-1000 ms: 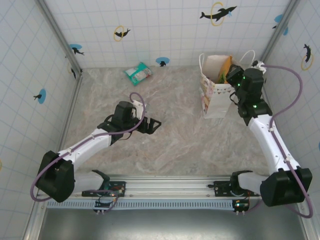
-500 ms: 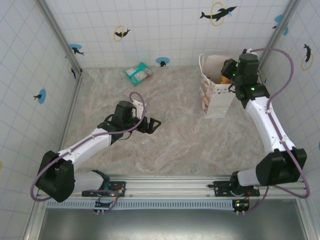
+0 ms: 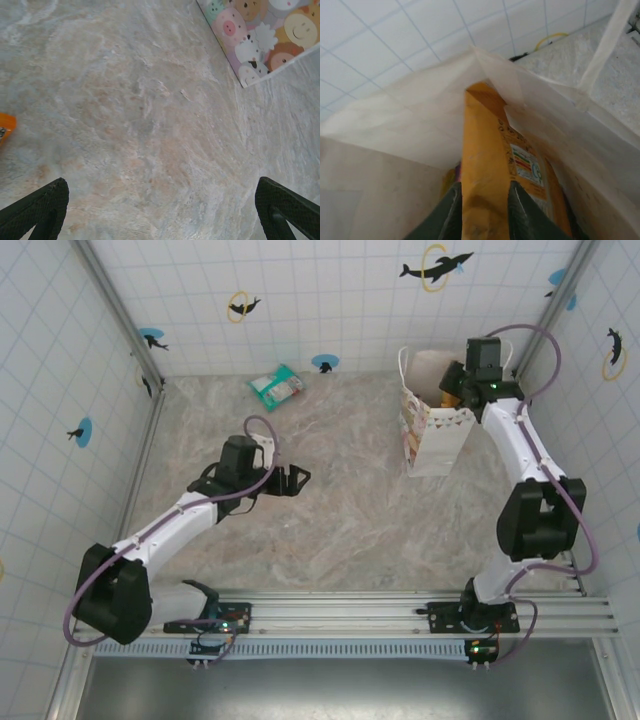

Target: Place the snacks into the paper bag

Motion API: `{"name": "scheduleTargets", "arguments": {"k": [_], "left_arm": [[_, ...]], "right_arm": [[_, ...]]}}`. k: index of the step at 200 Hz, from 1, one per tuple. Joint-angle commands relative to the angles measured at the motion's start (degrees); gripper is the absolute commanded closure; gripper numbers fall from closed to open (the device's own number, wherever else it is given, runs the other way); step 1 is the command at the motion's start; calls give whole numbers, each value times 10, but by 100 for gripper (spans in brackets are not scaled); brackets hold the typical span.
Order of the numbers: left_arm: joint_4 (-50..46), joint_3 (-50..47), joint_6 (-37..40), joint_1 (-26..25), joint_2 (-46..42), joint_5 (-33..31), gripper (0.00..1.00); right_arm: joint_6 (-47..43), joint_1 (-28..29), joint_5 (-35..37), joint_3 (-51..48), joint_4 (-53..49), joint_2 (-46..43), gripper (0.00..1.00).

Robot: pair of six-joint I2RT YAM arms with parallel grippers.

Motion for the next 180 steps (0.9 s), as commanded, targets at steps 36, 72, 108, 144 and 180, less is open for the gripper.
{"name": "scheduleTargets", "arguments": {"k": [36,72,108,144,180], "left_arm": [[-33,0,-46,61,7,-7,2],[-75,16,-51,104,39,-28,2],[-102,19,-63,146,70,-53,6],[-93,17,-72,163,90,-83,15],[-81,31,-71,163,131,-77,26]], "right_arm": [[-11,0,-28,33,-37,36,82],[-21,0,-24,65,-48,-6,65],[-32,7,-33,66,-51,-79,57],[-33,30,-44,10,-40,-152,56],[-32,71,-47,-51,-32,-204,56]]}}
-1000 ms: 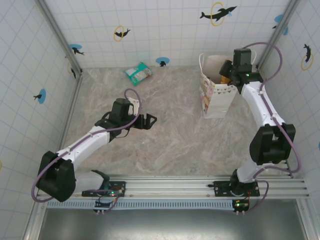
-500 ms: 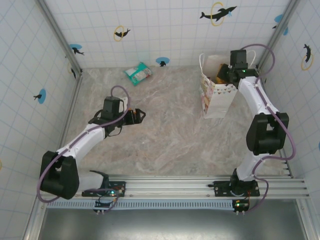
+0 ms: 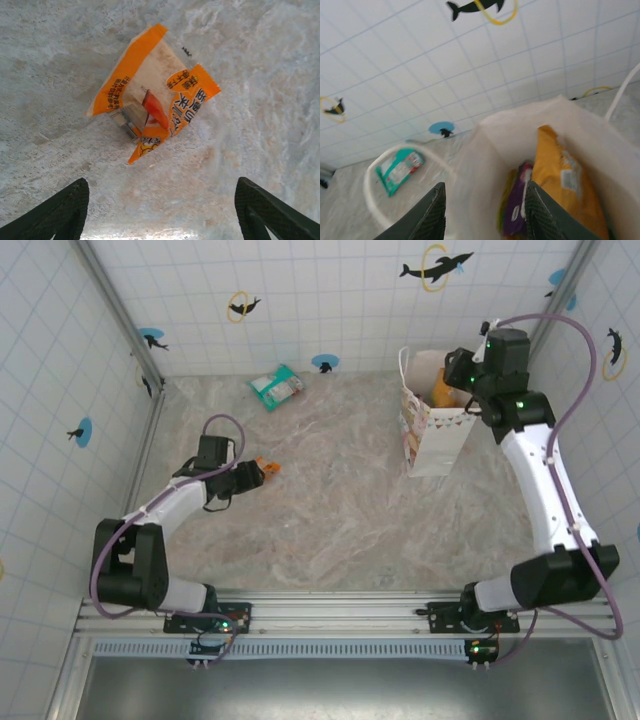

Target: Place the snacks into the paper bag

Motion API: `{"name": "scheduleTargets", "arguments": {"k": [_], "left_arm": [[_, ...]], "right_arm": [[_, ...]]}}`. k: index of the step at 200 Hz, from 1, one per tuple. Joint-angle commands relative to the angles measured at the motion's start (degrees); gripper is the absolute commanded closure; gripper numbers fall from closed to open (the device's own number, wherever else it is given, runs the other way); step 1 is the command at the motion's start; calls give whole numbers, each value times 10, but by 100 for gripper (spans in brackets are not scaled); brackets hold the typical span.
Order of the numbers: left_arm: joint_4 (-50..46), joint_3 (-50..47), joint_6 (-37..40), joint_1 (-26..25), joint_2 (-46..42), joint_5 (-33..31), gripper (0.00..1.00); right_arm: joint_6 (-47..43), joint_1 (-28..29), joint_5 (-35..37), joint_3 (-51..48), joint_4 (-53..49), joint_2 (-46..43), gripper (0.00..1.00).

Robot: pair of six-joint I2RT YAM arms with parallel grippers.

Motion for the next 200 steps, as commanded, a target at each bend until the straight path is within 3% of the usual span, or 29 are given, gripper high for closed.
{"name": "scheduleTargets", "arguments": {"k": [1,57,104,162,200], "left_arm": [[-2,21,-4,3,26,-8,27],[34,43,-11,3,84,1,34],[54,60,-5,3,140,4,42],[70,65,-2,4,141,23,87],[67,59,6,3,107,70,100]], "right_arm": [[-4,24,-7,-45,3,-16,56],[-11,83,-4,-88,-6,-49,56],[-3,98,-9,-120,-4,-70,56],[-3,104,-21,-183,18,-116,56],[-5,104,-89,-255,95,-165,56]]}}
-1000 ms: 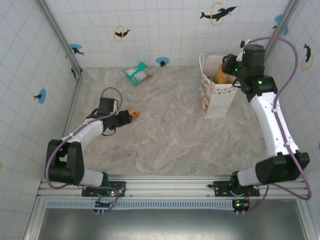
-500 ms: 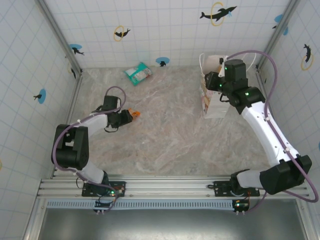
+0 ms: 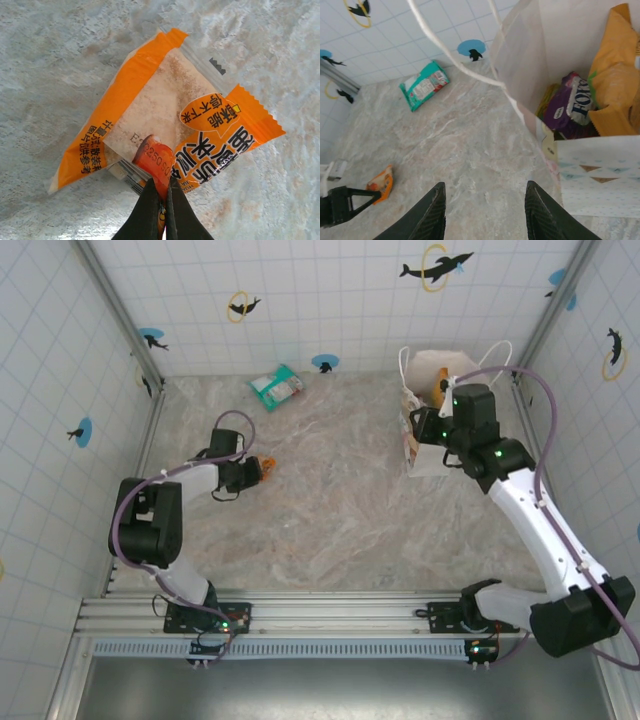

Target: Place the snacks into the paper bag

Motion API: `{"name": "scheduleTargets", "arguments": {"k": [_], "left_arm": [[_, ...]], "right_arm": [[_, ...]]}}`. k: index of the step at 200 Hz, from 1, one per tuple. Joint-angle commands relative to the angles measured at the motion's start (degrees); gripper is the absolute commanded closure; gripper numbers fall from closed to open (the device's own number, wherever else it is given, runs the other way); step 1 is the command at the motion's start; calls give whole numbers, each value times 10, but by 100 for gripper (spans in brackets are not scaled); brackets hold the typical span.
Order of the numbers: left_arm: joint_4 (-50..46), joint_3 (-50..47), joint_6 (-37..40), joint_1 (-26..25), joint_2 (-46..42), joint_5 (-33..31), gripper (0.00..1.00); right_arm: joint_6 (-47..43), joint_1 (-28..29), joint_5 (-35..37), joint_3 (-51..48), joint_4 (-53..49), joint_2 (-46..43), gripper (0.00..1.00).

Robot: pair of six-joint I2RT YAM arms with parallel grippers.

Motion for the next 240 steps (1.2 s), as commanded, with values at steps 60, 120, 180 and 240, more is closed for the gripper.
{"name": "scheduleTargets", "arguments": {"k": [60,120,180,240], "left_arm": [[5,-3,46,-22,-108,182,100],[62,-34,148,-103,-180,286,100],[33,-25,276,-182,-201,325,100],[25,-16,294,-197,-206,311,100]], "right_arm": [[29,12,-158,-147,170,-96,56],[51,97,-171,-214,222,-109,54],[130,137,-248,-272,352,-64,47],[176,166,-282,-270,392,-1,44]]}}
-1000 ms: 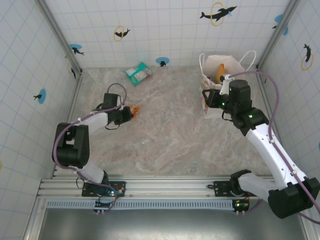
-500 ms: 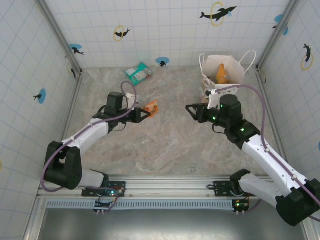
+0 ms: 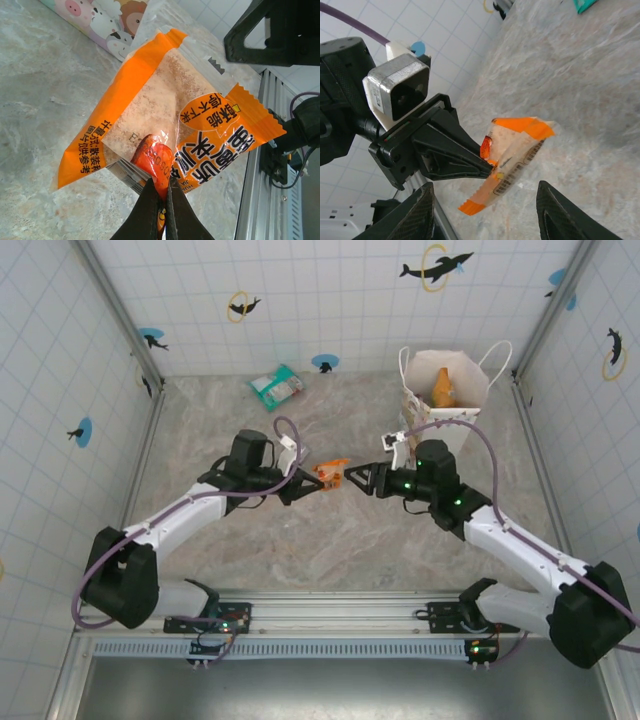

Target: Place the snacks into the paper bag

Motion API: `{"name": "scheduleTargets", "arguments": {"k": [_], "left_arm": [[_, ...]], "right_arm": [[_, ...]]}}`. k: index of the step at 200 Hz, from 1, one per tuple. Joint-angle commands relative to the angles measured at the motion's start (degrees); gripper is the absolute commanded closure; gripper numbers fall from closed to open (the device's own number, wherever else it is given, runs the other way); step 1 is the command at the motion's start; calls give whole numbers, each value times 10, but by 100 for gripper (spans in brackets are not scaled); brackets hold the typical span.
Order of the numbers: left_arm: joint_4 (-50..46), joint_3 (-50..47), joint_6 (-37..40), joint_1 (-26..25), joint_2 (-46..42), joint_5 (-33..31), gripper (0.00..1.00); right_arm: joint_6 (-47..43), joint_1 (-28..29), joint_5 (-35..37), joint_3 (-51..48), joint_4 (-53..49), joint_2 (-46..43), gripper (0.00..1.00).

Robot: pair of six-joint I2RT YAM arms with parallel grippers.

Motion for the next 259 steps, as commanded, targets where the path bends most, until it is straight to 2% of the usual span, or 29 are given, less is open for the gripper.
{"name": "scheduleTargets", "arguments": {"k": [1,47,90,104,109,123,133,139,152,196,259], "left_arm": [[-5,11,34,-8,-14,8,100],[-3,13,36,-16,-16,4,100],[-16,17,31,-19,-15,-11,100],[-17,15,27,-19,-17,-20,91],[-18,16,25,-19,-17,-24,84],[-21,19,10,-19,-15,-42,55],[-27,26,-1,-19,-12,-57,37],[-29,30,-9,-19,-10,-67,30],[-28,34,-21,-18,-8,-75,21],[1,32,-55,-19,-21,-112,12],[-8,42,-54,-19,-1,-96,11]], "right_arm": [[31,14,-25,-1,47,22,44],[36,31,-12,11,32,60,50],[25,30,44,5,3,53,83],[25,28,48,-1,10,44,91],[24,27,48,-2,11,41,92],[10,18,48,2,5,28,95],[-5,7,58,13,-11,16,98],[-15,-1,73,22,-25,8,99],[-35,-21,85,43,-60,-8,100],[-92,-112,104,112,-120,-70,100],[-105,-257,105,174,-116,-92,100]]}}
